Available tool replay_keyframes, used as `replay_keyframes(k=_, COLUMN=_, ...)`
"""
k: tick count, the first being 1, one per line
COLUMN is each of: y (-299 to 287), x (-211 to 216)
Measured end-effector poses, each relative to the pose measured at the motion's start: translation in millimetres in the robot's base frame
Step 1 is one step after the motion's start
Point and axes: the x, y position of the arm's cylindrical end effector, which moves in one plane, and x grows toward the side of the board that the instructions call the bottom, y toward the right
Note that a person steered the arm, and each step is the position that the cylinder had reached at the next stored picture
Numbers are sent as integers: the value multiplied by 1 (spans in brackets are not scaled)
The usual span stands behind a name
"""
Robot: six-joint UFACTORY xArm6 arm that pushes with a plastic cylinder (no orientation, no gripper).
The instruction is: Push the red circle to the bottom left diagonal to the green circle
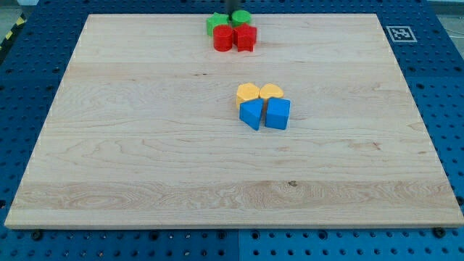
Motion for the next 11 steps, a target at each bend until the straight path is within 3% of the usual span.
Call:
replay_keyframes(k=1, y=74, x=21)
replay_keyframes(k=2, y=88, x=22)
replay_keyframes(k=5, y=-46, x=15)
replay_keyframes(k=7, y=-35, x=76)
replay_keyframes(k=8, y=-59, x=68)
replay_keyframes(k=10, y=-46, x=136)
replay_keyframes(k=11, y=-45, x=119)
